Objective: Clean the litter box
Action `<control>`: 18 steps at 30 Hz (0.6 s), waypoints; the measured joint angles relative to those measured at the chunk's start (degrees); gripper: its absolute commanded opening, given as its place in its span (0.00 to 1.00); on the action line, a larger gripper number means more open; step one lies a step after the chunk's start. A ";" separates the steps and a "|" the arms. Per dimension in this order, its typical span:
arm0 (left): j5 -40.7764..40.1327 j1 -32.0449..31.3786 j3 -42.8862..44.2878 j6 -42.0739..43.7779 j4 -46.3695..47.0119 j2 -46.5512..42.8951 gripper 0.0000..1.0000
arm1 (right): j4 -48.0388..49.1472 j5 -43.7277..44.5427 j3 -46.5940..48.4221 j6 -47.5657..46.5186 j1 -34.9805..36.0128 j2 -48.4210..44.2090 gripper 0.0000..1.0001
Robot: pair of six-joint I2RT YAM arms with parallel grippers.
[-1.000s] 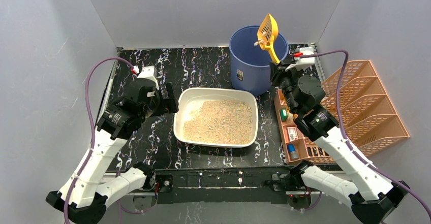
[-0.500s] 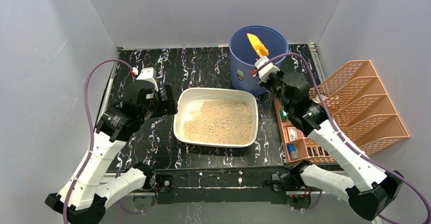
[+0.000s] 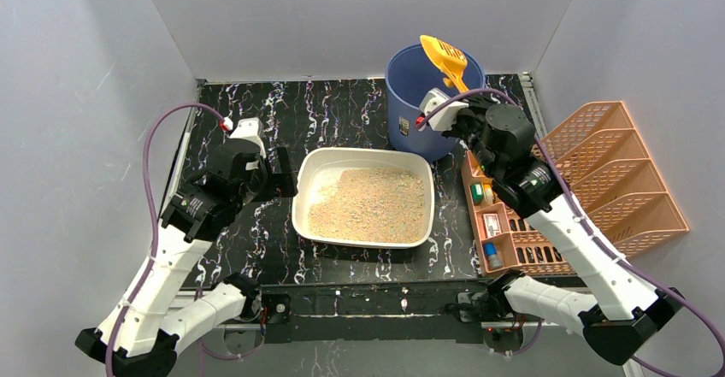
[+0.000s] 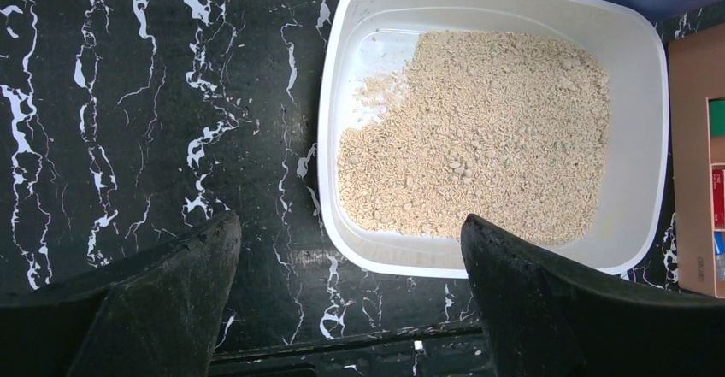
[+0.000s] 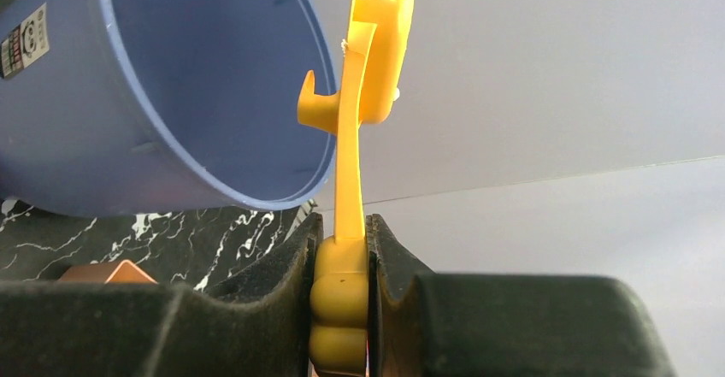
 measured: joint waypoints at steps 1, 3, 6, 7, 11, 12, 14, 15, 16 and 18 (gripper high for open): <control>0.02 0.00 -0.11 0.04 -0.07 0.00 0.98 | 0.00 -0.04 0.63 -0.15 0.00 -0.02 0.01; 0.02 0.00 -0.15 0.22 0.00 -0.02 0.98 | -0.04 -0.63 1.40 -0.04 0.00 -0.15 0.01; 0.02 0.00 -0.15 0.44 -0.02 -0.02 0.98 | -0.17 -2.27 1.75 0.94 0.00 -0.61 0.01; 0.02 0.00 -0.15 0.52 -0.02 -0.02 0.98 | -0.22 -3.04 1.77 1.70 0.00 -0.85 0.01; 0.02 0.00 -0.15 0.63 -0.02 -0.02 0.98 | -2.10 -5.51 4.20 7.39 0.00 -0.96 0.01; 0.02 0.00 -0.17 0.61 -0.02 -0.02 0.98 | -2.91 -6.23 5.38 9.66 0.00 -0.96 0.01; 0.04 0.00 -0.33 0.59 0.04 -0.02 0.98 | -4.00 -8.11 7.80 14.43 0.00 -0.98 0.01; 0.07 0.00 -0.52 0.55 0.09 -0.02 0.98 | -4.55 -9.25 8.96 16.76 0.00 -1.05 0.01; 0.13 0.00 -0.87 0.42 0.22 -0.02 0.98 | -5.07 -10.67 10.16 19.78 0.00 -1.22 0.01; 0.33 0.00 -1.95 -0.04 0.52 0.00 0.98 | -6.43 -13.42 11.93 26.25 0.00 -2.03 0.01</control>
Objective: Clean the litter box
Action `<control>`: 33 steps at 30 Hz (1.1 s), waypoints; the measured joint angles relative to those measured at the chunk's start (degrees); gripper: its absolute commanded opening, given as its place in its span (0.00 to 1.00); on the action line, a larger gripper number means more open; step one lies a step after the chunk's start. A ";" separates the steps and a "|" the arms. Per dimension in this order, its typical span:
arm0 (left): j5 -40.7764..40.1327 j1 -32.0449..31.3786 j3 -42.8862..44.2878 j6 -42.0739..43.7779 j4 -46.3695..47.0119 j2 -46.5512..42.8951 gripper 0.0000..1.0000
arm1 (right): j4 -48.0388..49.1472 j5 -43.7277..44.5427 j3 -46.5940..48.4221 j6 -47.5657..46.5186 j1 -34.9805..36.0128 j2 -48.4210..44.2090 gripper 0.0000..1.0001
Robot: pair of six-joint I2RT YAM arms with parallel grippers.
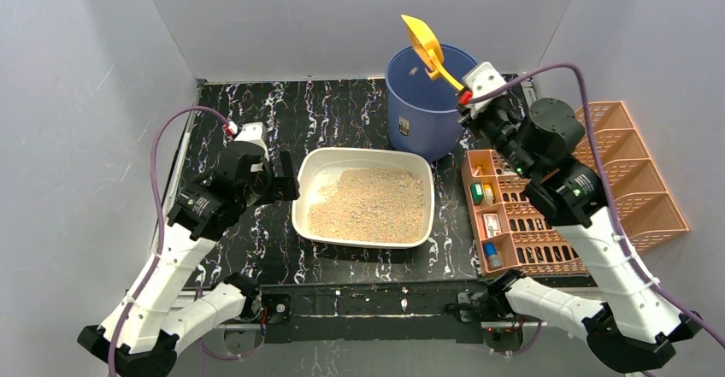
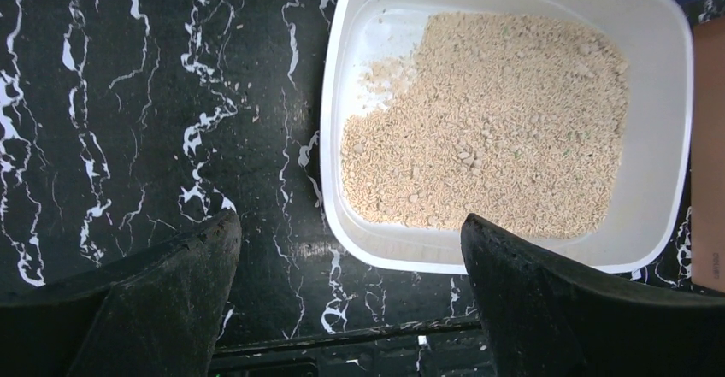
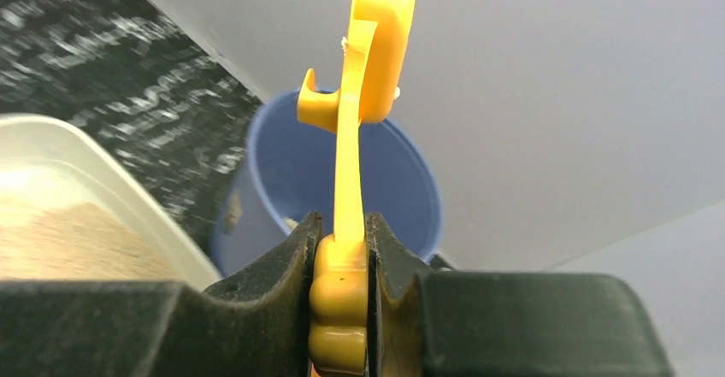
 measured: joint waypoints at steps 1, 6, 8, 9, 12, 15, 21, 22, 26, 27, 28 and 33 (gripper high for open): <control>0.04 0.00 -0.74 -0.39 0.00 0.09 0.98 | -0.48 -0.76 0.42 2.43 0.00 -0.48 0.01; 0.52 0.00 -5.40 -2.12 1.40 1.77 0.98 | -5.77 -4.44 1.95 17.66 0.00 -2.86 0.01; 1.05 0.00 -7.39 -2.45 2.51 3.61 0.98 | -8.46 -5.90 2.45 22.36 0.00 -3.04 0.01; 1.40 0.00 -8.41 -2.60 3.26 4.66 0.98 | -10.43 -7.13 2.86 25.20 0.00 -2.99 0.01; 1.90 0.00 -9.79 -2.80 4.87 7.04 0.98 | -15.23 -10.27 3.65 31.21 0.00 -2.64 0.01; 2.10 0.00 -10.60 -2.82 7.30 9.11 0.98 | -20.46 -13.22 4.63 36.33 0.00 -1.90 0.01; 2.10 0.00 -11.78 -3.02 11.65 13.94 0.98 | -29.51 -16.11 5.51 42.82 0.00 0.02 0.01; 2.08 0.00 -12.07 -3.06 12.39 14.93 0.97 | -31.06 -16.37 5.51 43.74 0.00 0.48 0.01; 1.81 0.02 -13.07 -3.52 14.67 18.88 0.88 | -36.72 -16.87 5.57 47.06 0.00 2.97 0.01; 1.68 0.04 -13.27 -3.72 15.21 20.02 0.87 | -38.32 -16.96 5.57 48.00 0.00 3.96 0.01; 1.64 0.09 -13.53 -3.93 15.78 20.68 0.84 | -39.63 -17.22 5.57 48.78 0.00 4.87 0.01; 1.40 0.42 -15.74 -5.03 18.78 23.19 0.71 | -43.74 -19.39 4.46 51.93 0.00 8.20 0.01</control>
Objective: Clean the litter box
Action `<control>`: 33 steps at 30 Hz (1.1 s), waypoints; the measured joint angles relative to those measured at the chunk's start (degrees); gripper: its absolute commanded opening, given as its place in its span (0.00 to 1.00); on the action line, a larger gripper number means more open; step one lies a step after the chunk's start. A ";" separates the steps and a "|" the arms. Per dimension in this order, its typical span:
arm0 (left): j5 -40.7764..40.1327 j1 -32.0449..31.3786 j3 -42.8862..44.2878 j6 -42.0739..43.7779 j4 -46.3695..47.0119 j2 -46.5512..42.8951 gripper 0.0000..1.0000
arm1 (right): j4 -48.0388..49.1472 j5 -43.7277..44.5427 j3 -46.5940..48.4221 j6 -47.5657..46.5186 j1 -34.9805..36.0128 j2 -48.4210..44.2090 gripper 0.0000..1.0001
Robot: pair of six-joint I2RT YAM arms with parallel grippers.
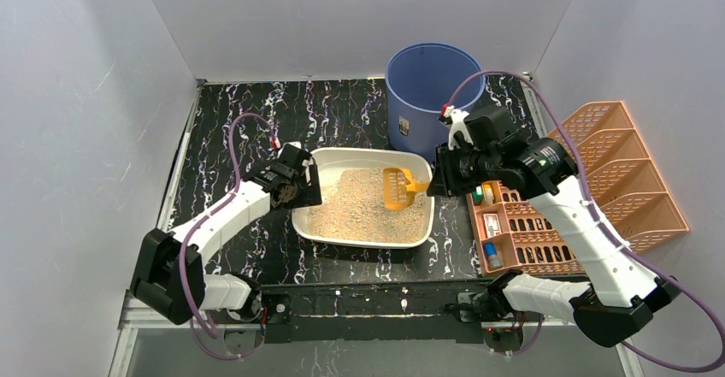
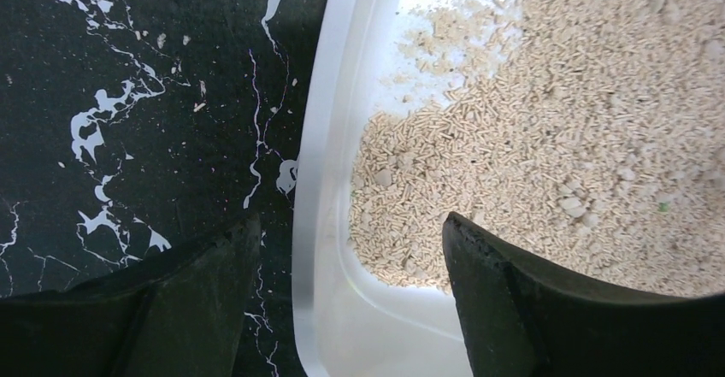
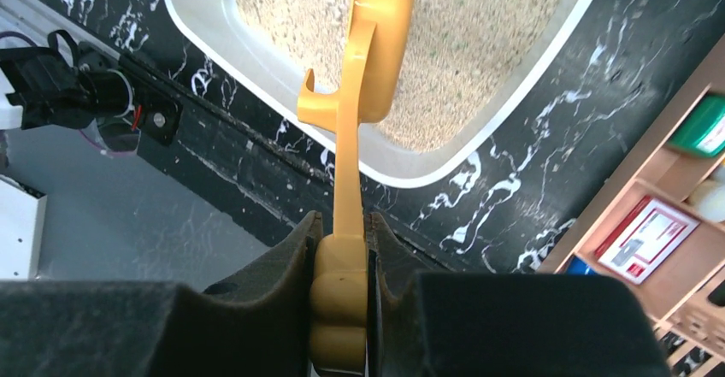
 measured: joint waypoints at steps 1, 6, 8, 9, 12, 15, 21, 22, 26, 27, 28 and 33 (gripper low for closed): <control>-0.02 0.02 -0.59 -0.28 0.55 0.42 0.69 | -0.44 -0.33 -0.70 0.70 0.00 0.31 0.01; -0.11 0.02 -2.86 -1.07 2.93 2.80 0.48 | -0.83 -0.39 -4.72 5.16 0.00 0.59 0.01; -0.04 0.02 -3.58 -1.40 4.02 3.61 0.37 | -0.81 0.09 -5.97 7.10 0.00 0.87 0.01; 0.02 0.02 -3.87 -1.40 4.39 3.87 0.32 | -0.72 0.28 -6.64 7.96 0.00 0.98 0.01; -0.24 0.22 -4.37 -1.07 4.72 4.02 0.19 | -0.33 0.70 -9.09 9.99 -0.13 1.25 0.01; -0.72 0.55 -4.55 -0.52 4.66 4.00 0.04 | 0.28 0.81 -11.26 11.41 -0.72 2.03 0.01; 1.64 0.28 -4.55 0.81 4.57 2.60 0.00 | 3.85 -0.31 -15.63 13.49 -2.45 3.34 0.01; 1.77 0.28 -4.55 0.87 4.46 2.38 0.00 | 4.50 -0.83 -16.52 13.81 -2.93 3.34 0.01; 1.79 0.28 -4.55 2.03 3.41 0.15 0.00 | 7.63 -3.56 -19.87 14.97 -4.85 3.08 0.01; 1.68 0.28 -4.55 2.47 2.89 -0.79 0.00 | 8.48 -4.48 -20.81 15.30 -5.46 2.78 0.01; 1.60 0.28 -4.55 2.78 2.23 -1.77 0.00 | 9.20 -5.25 -21.64 15.50 -6.16 2.34 0.01; 1.36 0.39 -4.46 3.56 -0.98 -7.26 0.00 | 13.64 -10.19 -26.69 17.53 -9.42 -0.09 0.01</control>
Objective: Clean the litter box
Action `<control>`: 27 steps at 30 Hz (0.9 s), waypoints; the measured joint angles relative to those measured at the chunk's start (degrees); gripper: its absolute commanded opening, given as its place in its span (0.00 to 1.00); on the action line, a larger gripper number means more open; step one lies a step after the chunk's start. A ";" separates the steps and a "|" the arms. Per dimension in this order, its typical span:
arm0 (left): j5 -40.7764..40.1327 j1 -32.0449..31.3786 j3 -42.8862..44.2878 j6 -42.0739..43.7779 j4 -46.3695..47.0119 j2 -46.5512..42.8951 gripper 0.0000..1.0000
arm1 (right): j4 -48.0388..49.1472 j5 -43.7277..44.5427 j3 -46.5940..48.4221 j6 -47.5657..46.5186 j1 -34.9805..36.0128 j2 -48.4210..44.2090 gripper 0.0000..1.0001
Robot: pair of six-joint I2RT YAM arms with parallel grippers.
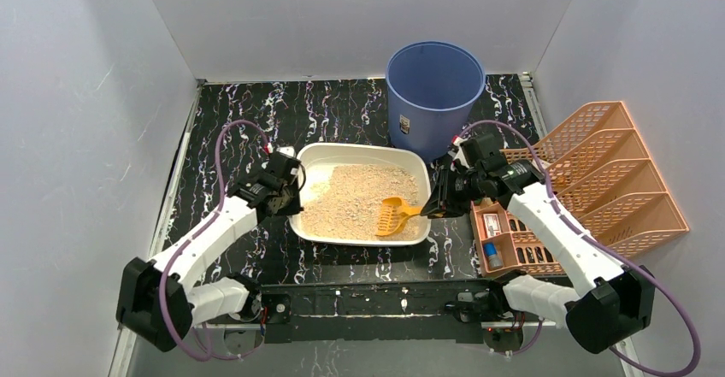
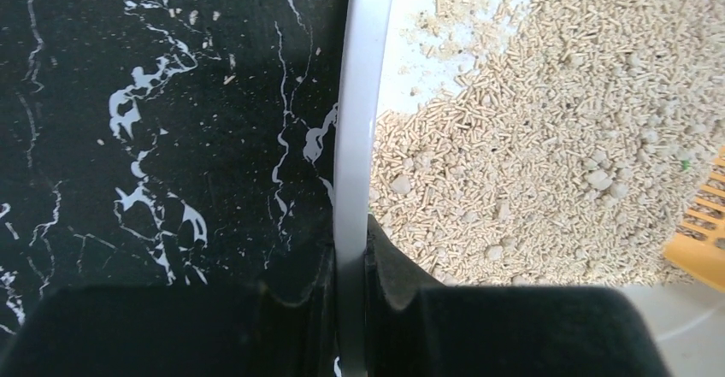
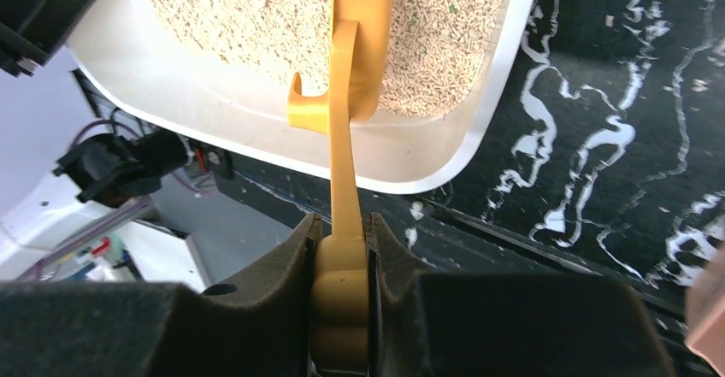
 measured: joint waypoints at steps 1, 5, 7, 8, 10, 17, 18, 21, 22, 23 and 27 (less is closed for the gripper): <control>0.04 0.00 0.00 0.13 -0.61 -1.27 0.00 | 1.36 -1.11 -1.46 0.92 -0.46 -0.61 0.01; 0.31 0.37 0.26 0.83 -3.17 -5.31 0.00 | 9.86 -6.84 -8.59 5.51 -1.11 -2.91 0.01; 0.46 0.59 1.07 1.33 -4.68 -6.60 0.00 | 15.52 -9.99 -12.72 8.44 -1.25 -3.54 0.01; 0.46 0.66 1.46 1.60 -5.16 -6.91 0.00 | 17.75 -11.19 -14.27 9.57 -1.31 -3.65 0.01; 0.44 0.72 2.64 2.27 -6.43 -7.32 0.00 | 23.15 -13.70 -17.73 12.48 -1.44 -3.76 0.01; 0.48 0.74 7.06 5.18 -9.84 -7.43 0.00 | 41.94 -19.32 -26.84 21.68 -1.38 -3.85 0.01; 0.52 0.74 7.52 5.53 -10.10 -7.43 0.00 | 44.41 -19.76 -27.74 22.86 -1.36 -3.82 0.01; 0.96 0.74 8.55 6.27 -10.60 -7.43 0.00 | 53.62 -20.65 -30.84 27.98 -0.81 -2.78 0.01; 1.11 0.74 8.70 6.47 -10.69 -7.43 0.00 | 56.78 -20.76 -31.74 29.66 -0.50 -2.12 0.01; 1.27 0.74 8.81 6.51 -10.73 -7.41 0.00 | 59.34 -20.74 -32.41 31.06 -0.24 -1.49 0.01; 2.56 0.74 8.96 6.56 -10.91 -7.39 0.00 | 71.14 -19.89 -34.23 37.48 1.70 2.47 0.01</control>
